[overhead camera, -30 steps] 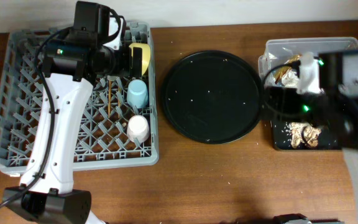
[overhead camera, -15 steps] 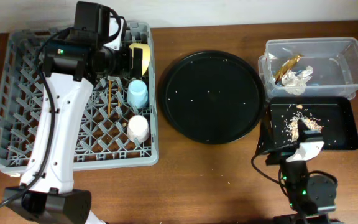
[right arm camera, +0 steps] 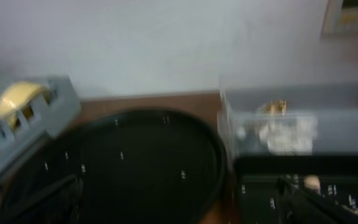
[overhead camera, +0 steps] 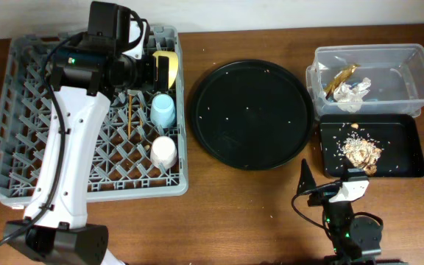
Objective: Sort waste into correct bins and load items into the dishwasher rack
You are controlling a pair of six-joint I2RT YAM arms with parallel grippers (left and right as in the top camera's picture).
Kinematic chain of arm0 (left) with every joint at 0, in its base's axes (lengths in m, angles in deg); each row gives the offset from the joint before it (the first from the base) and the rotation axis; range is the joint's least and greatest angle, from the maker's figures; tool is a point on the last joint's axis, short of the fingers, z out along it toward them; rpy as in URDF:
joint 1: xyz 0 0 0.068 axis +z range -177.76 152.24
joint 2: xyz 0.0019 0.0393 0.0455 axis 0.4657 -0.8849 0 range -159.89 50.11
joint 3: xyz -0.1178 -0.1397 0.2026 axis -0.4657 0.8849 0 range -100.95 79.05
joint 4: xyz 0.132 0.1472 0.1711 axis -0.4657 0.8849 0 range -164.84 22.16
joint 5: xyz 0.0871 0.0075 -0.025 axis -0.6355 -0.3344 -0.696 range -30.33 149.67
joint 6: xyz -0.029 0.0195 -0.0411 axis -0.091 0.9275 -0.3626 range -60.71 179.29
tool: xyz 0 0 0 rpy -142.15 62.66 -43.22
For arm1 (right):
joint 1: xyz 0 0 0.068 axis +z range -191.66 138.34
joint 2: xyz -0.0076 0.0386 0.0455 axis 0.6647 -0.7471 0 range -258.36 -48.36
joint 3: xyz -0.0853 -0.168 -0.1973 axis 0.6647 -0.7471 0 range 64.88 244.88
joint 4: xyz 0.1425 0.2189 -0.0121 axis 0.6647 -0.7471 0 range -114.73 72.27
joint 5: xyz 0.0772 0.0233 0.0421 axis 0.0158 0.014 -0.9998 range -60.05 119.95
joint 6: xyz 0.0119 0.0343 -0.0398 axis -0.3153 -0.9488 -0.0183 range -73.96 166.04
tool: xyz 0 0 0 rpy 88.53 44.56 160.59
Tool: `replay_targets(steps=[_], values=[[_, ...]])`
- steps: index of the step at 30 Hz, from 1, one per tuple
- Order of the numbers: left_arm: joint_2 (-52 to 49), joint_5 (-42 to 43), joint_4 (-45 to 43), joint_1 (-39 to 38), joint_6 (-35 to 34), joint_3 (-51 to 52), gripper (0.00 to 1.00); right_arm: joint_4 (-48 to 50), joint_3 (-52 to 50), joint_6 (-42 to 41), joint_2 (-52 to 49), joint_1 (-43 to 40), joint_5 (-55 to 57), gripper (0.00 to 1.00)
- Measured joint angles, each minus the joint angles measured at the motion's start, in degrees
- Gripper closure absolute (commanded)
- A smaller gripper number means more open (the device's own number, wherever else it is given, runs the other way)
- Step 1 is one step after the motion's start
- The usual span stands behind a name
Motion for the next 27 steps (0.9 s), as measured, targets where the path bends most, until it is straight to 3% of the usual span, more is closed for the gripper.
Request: replay_targets(steps=[24, 27], values=[[0.00, 0.00, 0.04, 0.00, -0.02, 0.00, 0.01, -0.44, 0.00, 0.04, -0.04, 0.00, 0.13, 0.02], [0.13, -3.76, 0.76, 0.00, -0.02, 0.00, 0.01, -0.44, 0.00, 0.00, -0.04, 0.00, 0.13, 0.02]])
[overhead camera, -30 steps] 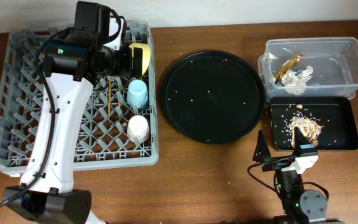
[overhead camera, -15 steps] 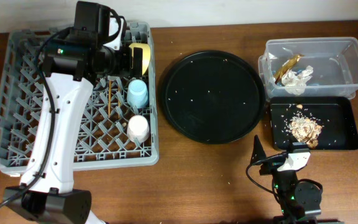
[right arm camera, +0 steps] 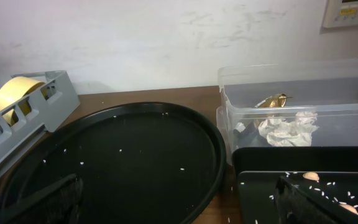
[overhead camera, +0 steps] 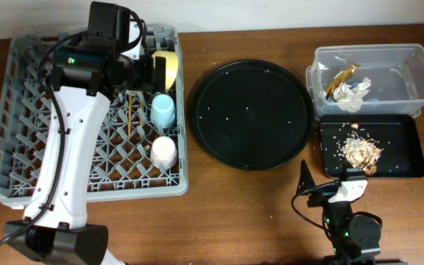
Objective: Sort waste into correct bins and load items into the dishwasher rack
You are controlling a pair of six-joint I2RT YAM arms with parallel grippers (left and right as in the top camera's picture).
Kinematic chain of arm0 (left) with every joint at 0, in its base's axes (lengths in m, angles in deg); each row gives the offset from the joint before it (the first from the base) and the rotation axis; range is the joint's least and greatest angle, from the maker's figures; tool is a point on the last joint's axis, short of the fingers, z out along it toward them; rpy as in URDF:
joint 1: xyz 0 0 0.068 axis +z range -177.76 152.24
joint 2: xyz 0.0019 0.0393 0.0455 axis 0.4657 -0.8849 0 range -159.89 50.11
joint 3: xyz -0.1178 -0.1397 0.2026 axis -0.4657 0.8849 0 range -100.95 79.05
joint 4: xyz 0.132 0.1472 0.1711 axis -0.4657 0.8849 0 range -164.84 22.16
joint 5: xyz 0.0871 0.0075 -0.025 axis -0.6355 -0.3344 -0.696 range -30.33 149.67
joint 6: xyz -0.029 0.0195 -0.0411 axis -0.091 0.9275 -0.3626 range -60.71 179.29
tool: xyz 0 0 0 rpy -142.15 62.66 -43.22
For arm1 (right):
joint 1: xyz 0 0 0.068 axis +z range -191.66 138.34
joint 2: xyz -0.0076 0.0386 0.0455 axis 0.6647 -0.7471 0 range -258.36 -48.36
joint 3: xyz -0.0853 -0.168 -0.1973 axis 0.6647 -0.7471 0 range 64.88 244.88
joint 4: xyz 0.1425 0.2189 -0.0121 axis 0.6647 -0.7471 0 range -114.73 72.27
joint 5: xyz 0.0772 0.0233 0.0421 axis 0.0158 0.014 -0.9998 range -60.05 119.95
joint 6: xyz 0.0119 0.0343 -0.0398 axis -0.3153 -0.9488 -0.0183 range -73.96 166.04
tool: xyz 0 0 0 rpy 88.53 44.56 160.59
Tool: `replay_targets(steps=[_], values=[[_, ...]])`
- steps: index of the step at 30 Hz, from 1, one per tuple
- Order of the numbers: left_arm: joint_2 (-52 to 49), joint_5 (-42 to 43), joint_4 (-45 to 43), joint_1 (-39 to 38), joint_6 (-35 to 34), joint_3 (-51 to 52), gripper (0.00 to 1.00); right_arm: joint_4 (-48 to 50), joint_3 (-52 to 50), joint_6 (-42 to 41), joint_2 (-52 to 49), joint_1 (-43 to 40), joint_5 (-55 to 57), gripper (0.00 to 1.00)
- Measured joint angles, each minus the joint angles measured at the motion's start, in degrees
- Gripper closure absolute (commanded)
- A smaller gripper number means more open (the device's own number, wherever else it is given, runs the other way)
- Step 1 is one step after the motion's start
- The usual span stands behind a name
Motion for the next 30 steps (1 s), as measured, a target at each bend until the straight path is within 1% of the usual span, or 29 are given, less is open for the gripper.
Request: replay_targets(steps=[2, 4, 5, 7, 8, 9, 10, 11, 13, 16, 17, 19, 20, 23, 25, 30], values=[[1.09, -2.01, 1.90, 0.00, 0.02, 0.11, 0.01, 0.00, 0.00, -0.02, 0.00, 0.00, 0.00, 0.02], [5.01, -4.26, 1.20, 0.00, 0.33, 0.50, 0.01, 0.00, 0.00, 0.02, 0.00, 0.00, 0.00, 0.02], [8.33, -4.70, -4.22, 0.02, 0.90, 3.43, 0.01, 0.00, 0.00, -0.02, 0.00, 0.00, 0.00, 0.02], [17.62, -4.11, -17.18, 0.31, 1.60, 15.04, 0.01, -0.07, 0.00, 0.00, 0.02, 0.00, 0.07, 0.02], [20.70, -3.65, -20.22, 0.74, 1.66, 19.08, 0.01, 0.00, 0.00, 0.00, 0.04, 0.00, 0.20, 0.01], [25.03, -2.75, -26.97, 1.81, 1.79, 26.12, 0.01, -0.02, 0.00, 0.02, 0.04, 0.00, 0.17, 0.02], [30.99, -1.62, -32.11, 4.07, 1.81, 36.02, 0.01, -0.02, 0.00, 0.02, 0.04, 0.00, 0.20, 0.01], [35.01, -0.66, -36.39, 6.03, 1.81, 42.95, 0.01, 0.02, 0.00, 0.02, 0.07, 0.00, 0.17, 0.01], [43.82, 0.79, -42.88, 9.38, 1.79, 56.19, 0.01, 0.00, 0.00, 0.00, 0.09, -0.02, 0.24, 0.01], [59.45, 1.66, -53.27, 11.02, 1.81, 72.96, 0.01, -0.04, 0.00, 0.02, 0.04, 0.00, 0.22, 0.02], [65.31, 1.88, -56.57, 11.26, 1.95, 78.12, 0.01, -0.02, 0.00, 0.00, 0.07, 0.00, 0.22, 0.02], [71.87, 2.08, -62.31, 11.30, 2.71, 84.61, 0.01, -0.02, 0.00, 0.02, 0.07, 0.00, 0.20, 0.02], [76.54, 2.27, -67.14, 11.32, 3.32, 90.88, 0.01, -0.04, 0.00, 0.00, 0.00, 0.00, 0.20, 0.02], [82.27, 2.45, -74.20, 11.32, 4.46, 99.51, 0.01, -0.02, 0.00, -0.02, 0.04, 0.00, 0.22, 0.02], [87.41, 2.47, -76.70, 11.30, 5.60, 104.89, 0.01, -0.02, 0.00, 0.00, 0.04, 0.00, 0.20, 0.02], [96.83, 1.36, -76.52, 11.30, 6.99, 113.09, 0.01, -0.04, 0.00, 0.02, 0.04, 0.00, 0.20, 0.02]])
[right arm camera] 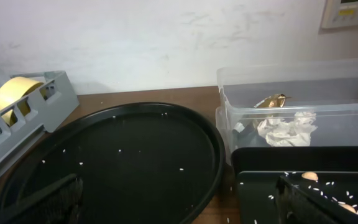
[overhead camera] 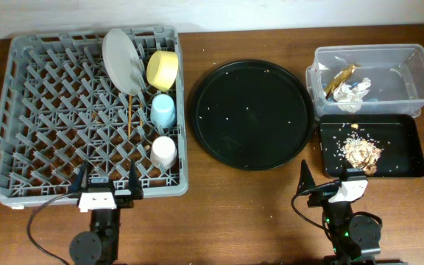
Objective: Sort waste into correct bins and load items into the dishwasher rack
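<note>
The grey dishwasher rack [overhead camera: 20,147] holds a grey plate [overhead camera: 120,50] on edge, a yellow bowl [overhead camera: 162,68], a blue cup [overhead camera: 163,110], a white cup [overhead camera: 163,151] and a thin wooden stick [overhead camera: 129,114]. My left gripper [overhead camera: 107,179] rests open at the table's front edge, just below the rack. The right gripper [overhead camera: 328,179] [right arm camera: 179,208] is open too, low at the front, facing the round black tray [overhead camera: 250,114] [right arm camera: 123,162]. Nothing lies between its fingers [right arm camera: 42,199].
A clear bin [overhead camera: 411,66] [right arm camera: 353,81] at the back right holds crumpled paper and a gold wrapper. In front of it a black rectangular tray [overhead camera: 407,151] [right arm camera: 260,168] carries food scraps and rice. Rice grains dot the round tray.
My left arm was stretched over the back of the rack by the yellow bowl; now it is pulled back to the front edge, open. A grey plate shows standing beside the bowl. Right arm unmoved.
At both earlier moments my left arm reached over the rack's back right corner next to the yellow bowl, hiding that spot, while the right gripper stayed open at the front. Now the left arm is back at the front edge and the plate stands in the rack.
</note>
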You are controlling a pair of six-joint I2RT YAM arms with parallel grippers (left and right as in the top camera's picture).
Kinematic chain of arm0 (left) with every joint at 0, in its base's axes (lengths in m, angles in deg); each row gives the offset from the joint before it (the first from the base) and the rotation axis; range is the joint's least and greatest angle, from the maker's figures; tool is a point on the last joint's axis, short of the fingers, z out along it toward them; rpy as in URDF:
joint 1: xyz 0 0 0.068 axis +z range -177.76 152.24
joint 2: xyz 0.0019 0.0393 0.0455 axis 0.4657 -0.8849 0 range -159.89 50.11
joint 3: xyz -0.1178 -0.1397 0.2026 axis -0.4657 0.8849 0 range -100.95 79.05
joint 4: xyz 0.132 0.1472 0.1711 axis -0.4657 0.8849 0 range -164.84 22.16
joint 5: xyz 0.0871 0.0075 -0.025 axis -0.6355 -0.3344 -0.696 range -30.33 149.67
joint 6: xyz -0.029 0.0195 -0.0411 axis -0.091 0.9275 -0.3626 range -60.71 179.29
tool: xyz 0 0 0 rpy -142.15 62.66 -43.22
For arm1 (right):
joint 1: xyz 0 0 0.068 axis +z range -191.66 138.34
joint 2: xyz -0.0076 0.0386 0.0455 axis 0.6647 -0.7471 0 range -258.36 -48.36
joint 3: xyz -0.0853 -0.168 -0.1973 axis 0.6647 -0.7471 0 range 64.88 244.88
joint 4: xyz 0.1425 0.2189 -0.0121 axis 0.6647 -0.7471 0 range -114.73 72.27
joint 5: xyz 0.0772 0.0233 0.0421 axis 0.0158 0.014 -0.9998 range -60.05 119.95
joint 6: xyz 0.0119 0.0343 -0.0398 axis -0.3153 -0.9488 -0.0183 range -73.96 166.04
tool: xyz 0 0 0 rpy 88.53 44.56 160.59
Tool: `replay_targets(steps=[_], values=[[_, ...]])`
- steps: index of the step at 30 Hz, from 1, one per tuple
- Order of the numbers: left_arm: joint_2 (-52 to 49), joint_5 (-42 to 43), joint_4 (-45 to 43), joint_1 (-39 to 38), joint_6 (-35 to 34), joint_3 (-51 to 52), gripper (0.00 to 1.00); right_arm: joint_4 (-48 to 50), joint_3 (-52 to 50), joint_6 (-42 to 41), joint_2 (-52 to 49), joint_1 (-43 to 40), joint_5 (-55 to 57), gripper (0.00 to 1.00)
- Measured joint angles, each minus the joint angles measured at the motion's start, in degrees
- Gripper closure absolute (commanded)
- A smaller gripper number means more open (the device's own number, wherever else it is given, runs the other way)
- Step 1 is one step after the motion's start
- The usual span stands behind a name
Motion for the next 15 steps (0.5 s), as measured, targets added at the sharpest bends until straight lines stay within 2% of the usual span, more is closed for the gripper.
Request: replay_targets(steps=[3, 6, 15], values=[[1.99, -0.31, 3.10, 0.00, 2.16, 0.48, 0.01, 0.02, 0.00, -0.02, 0.00, 0.00, 0.02, 0.02], [3.34, -0.39, 11.08, 0.00, 3.26, 0.57, 0.01, 0.02, 0.00, 0.02, 0.00, 0.00, 0.02, 0.02], [3.45, -0.37, 11.41, 0.00, 3.65, 0.61, 0.01, 0.02, 0.00, 0.00, 0.00, 0.00, 0.00, 0.02]])
